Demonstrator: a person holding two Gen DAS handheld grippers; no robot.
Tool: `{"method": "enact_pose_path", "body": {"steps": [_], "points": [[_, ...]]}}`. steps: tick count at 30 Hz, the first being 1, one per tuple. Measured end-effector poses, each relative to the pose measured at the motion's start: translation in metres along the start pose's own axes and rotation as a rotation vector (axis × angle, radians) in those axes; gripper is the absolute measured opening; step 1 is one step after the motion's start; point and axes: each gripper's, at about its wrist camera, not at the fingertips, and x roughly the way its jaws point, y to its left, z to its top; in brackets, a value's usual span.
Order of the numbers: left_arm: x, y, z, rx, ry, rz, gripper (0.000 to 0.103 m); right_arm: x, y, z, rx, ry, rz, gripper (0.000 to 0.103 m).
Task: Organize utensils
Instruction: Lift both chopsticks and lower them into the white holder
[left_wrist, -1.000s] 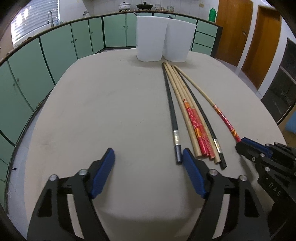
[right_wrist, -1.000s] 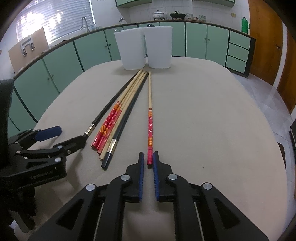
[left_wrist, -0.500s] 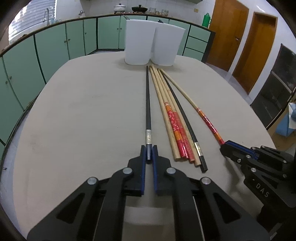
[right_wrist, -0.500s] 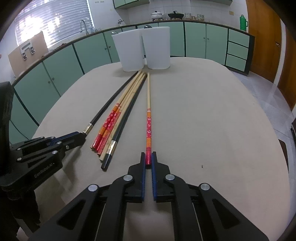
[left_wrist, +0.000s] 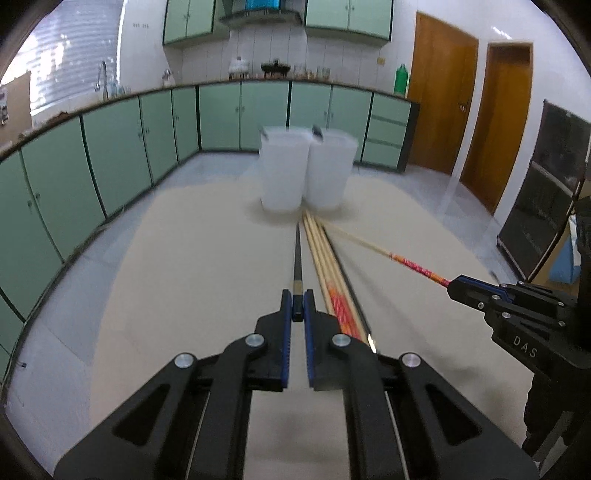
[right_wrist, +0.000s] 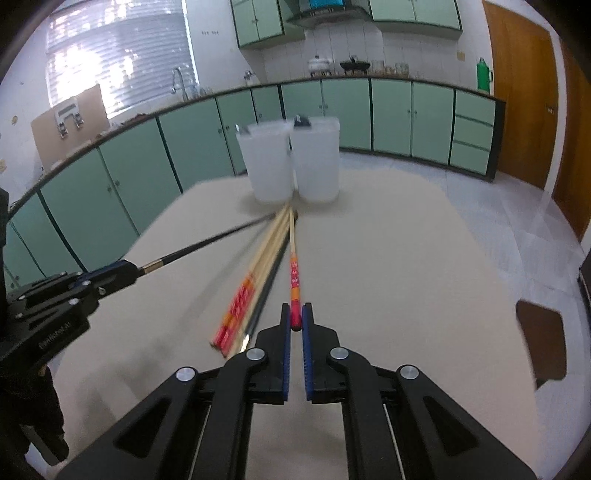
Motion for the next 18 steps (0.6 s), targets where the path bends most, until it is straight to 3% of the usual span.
{"method": "enact_pose_path", "body": {"steps": [12, 18], "points": [[-0.040, 0.006, 0.074, 0.005, -0.175, -0.027, 0.006, -0.040, -0.007, 0.073, -0.005, -0.113, 0.046, 0.006], [-0.042, 0.005, 0.102, 0.013, -0.206, -0.051, 0.006, -0.051, -0.006, 0.107, -0.052, -0.149, 0.047, 0.005]]}}
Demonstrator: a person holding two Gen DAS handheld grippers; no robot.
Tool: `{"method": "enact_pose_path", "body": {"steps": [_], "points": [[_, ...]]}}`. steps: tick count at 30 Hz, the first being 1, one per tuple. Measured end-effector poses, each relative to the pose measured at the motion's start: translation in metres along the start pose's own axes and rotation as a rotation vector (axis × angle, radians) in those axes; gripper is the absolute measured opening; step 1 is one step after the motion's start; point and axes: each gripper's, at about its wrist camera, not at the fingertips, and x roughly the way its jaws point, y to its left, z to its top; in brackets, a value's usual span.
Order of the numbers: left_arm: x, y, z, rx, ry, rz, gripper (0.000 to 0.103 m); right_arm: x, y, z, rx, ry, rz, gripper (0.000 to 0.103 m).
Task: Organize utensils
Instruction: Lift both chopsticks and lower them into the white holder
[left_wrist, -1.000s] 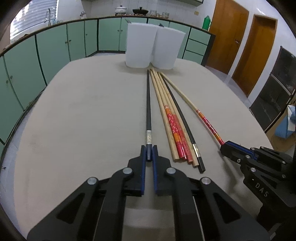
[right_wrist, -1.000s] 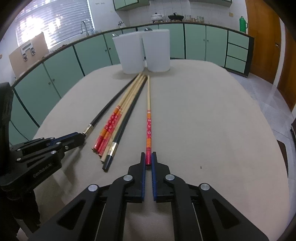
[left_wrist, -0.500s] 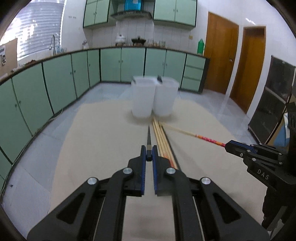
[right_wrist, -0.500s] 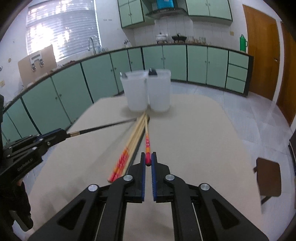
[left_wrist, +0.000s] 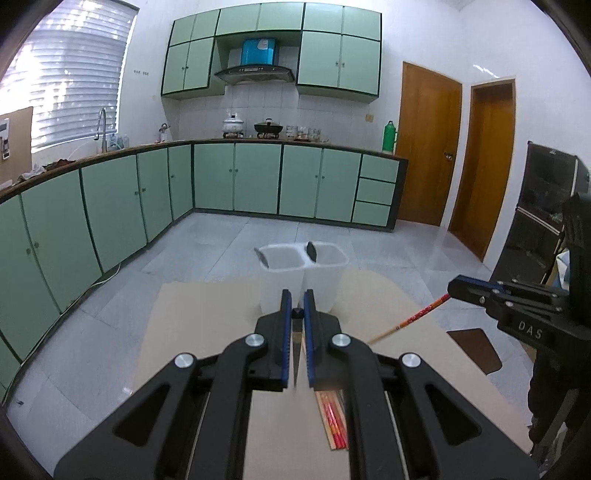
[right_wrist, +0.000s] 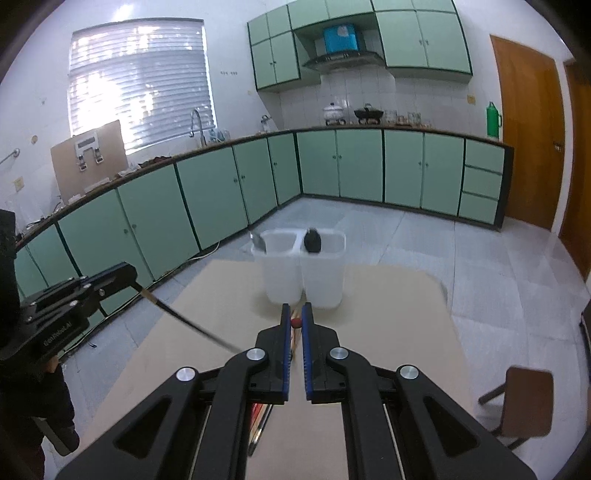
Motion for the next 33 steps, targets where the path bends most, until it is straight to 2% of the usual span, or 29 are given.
{"method": "enact_pose_path", "body": {"steps": [7, 11, 20, 25, 29, 33], "points": [[0.002, -0.001, 0.020, -0.006, -0.016, -0.040, 0.006, 0.001, -0.004, 0.032, -0.047, -0.005, 0.016, 0.005], [0.001, -0.003, 0.035, 0.003, -0.048, -0.050, 0.006, -0.002, -0.010, 0.056, -0.048, -0.038, 0.035, 0.005], [0.012, -0.014, 0.109, 0.044, -0.209, -0.042, 0.006, -0.002, -0.015, 0.134, -0.079, -0.178, 0.002, 0.005], [0.042, -0.019, 0.150, 0.048, -0.299, -0.020, 0.006, 0.024, -0.022, 0.168, -0.074, -0.236, -0.046, 0.005], [0.076, -0.020, 0.162, 0.033, -0.328, -0.001, 0.006, 0.057, -0.027, 0.179, -0.071, -0.238, -0.077, 0.005], [0.115, -0.017, 0.159, 0.042, -0.321, 0.037, 0.006, 0.090, -0.029, 0.177, -0.079, -0.219, -0.101, 0.005]]}}
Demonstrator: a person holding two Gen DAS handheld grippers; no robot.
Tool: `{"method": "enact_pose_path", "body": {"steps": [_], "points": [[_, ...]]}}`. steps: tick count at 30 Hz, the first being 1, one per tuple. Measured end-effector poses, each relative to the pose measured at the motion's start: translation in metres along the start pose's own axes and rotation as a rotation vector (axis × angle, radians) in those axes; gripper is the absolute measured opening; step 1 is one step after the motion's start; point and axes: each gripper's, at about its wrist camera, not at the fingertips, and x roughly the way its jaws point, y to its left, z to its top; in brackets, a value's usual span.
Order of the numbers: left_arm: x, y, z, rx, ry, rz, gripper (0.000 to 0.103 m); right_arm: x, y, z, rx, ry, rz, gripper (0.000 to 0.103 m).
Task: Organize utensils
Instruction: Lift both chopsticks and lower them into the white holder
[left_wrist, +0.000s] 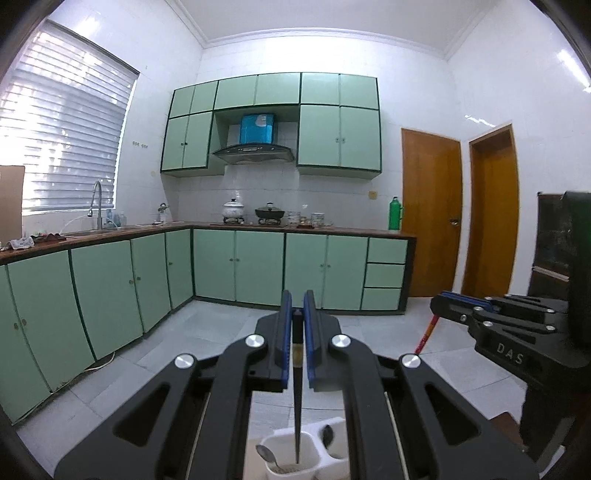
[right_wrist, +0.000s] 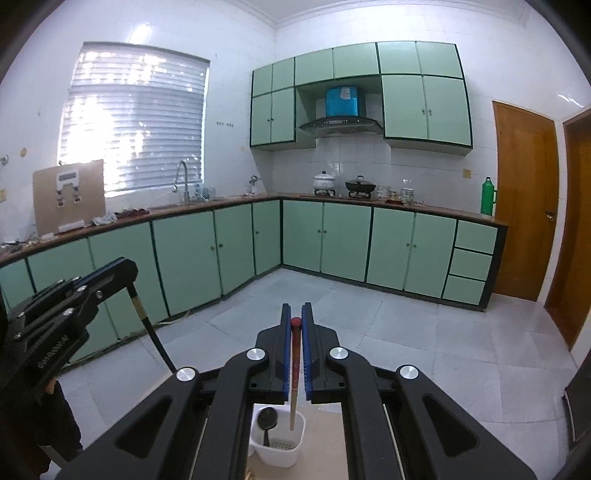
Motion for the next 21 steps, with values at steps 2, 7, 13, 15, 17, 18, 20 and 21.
{"method": "enact_pose_path", "body": {"steps": [2, 7, 13, 15, 17, 18, 20, 21], "points": [[0.019, 0.000, -0.013, 0.011, 0.024, 0.017, 0.006, 0.018, -0.001, -0.009, 0.018, 0.034, 0.000, 0.005], [0.059, 0.010, -0.043, -0.031, 0.136, 0.010, 0.006, 0.044, -0.003, -0.030, 0.034, 0.112, 0.009, 0.005], [0.054, 0.021, -0.058, -0.025, 0.177, 0.008, 0.021, 0.053, -0.007, -0.051, 0.036, 0.174, 0.019, 0.015], [0.045, 0.024, -0.058, -0.029, 0.177, 0.012, 0.033, 0.047, -0.012, -0.053, 0.054, 0.171, 0.015, 0.026], [0.034, 0.026, -0.056, -0.032, 0.171, 0.006, 0.035, 0.036, -0.015, -0.055, 0.060, 0.154, -0.001, 0.039], [0.028, 0.027, -0.056, -0.031, 0.174, 0.014, 0.040, 0.030, -0.017, -0.056, 0.061, 0.146, -0.014, 0.046], [0.018, 0.030, -0.055, -0.037, 0.178, 0.015, 0.045, 0.020, -0.019, -0.059, 0.066, 0.135, -0.032, 0.051], [0.008, 0.032, -0.057, -0.042, 0.180, 0.019, 0.051, 0.010, -0.021, -0.062, 0.070, 0.125, -0.041, 0.055]]}}
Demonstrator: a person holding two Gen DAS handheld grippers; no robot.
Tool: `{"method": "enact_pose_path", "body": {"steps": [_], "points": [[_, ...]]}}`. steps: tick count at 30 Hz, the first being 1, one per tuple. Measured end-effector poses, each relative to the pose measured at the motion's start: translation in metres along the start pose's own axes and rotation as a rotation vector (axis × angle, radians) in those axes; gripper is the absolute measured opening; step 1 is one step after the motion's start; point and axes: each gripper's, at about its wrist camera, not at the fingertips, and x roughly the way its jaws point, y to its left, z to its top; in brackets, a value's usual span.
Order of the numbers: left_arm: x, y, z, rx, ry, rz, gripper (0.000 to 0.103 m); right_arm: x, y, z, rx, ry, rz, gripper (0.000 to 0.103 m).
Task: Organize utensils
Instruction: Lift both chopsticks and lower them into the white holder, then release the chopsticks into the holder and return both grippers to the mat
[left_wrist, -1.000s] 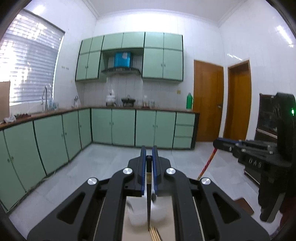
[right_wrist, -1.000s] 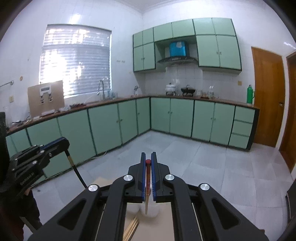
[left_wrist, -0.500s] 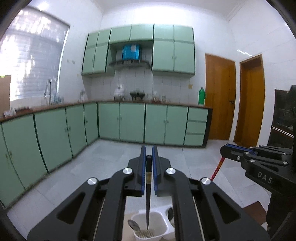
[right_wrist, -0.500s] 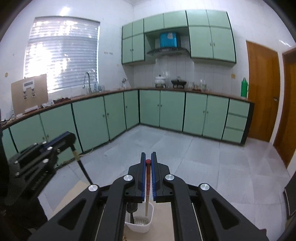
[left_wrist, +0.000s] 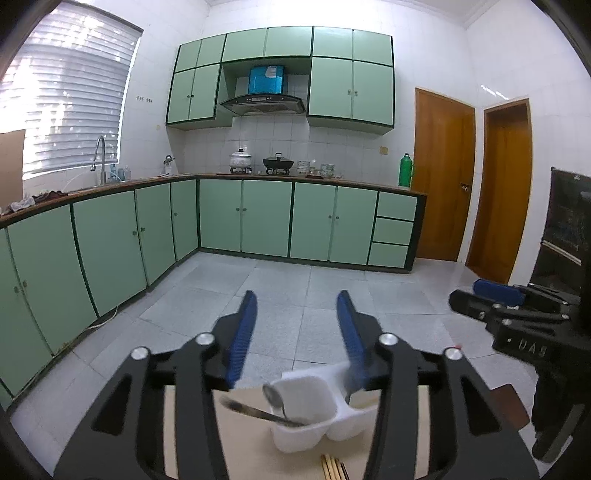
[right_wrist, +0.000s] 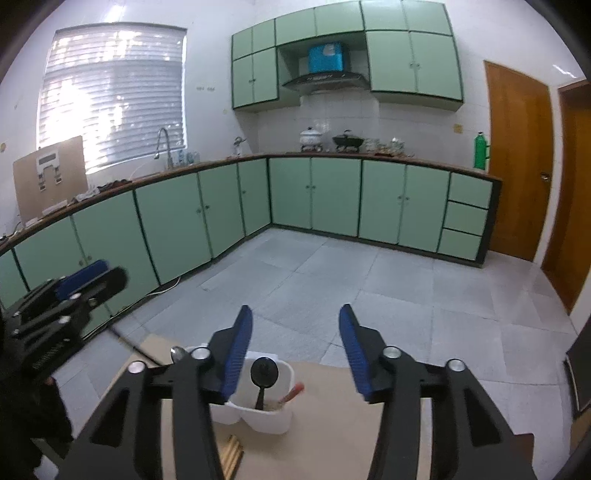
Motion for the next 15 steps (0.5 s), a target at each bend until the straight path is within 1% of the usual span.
{"method": "enact_pose_path", "body": {"steps": [1, 2, 3, 5, 7, 8, 10, 15], "points": [[-0.008, 0.001, -0.004, -0.001, 0.001, 0.008, 0.056, -0.006, -0.001, -0.002, 0.003, -0.007, -0.007, 0.059], [-0.016, 0.002, -0.009, -0.001, 0.003, 0.010, 0.058, -0.014, -0.002, -0.006, 0.004, -0.014, -0.015, 0.062], [-0.023, 0.002, -0.014, 0.001, 0.007, 0.009, 0.062, -0.022, -0.002, -0.010, 0.003, -0.023, -0.019, 0.067], [-0.038, 0.004, -0.027, 0.005, 0.016, 0.013, 0.067, -0.039, -0.002, -0.023, -0.003, -0.039, -0.028, 0.073], [-0.053, 0.006, -0.044, 0.003, 0.038, 0.018, 0.073, -0.056, 0.000, -0.041, -0.004, -0.044, -0.034, 0.082], [-0.059, 0.007, -0.052, 0.000, 0.050, 0.020, 0.074, -0.063, 0.001, -0.049, 0.000, -0.045, -0.036, 0.084], [-0.073, 0.011, -0.073, -0.015, 0.081, 0.023, 0.077, -0.077, 0.004, -0.069, 0.016, -0.046, -0.037, 0.090], [-0.097, 0.019, -0.125, -0.043, 0.169, 0.039, 0.081, -0.098, 0.012, -0.122, 0.055, -0.007, -0.044, 0.097]]}}
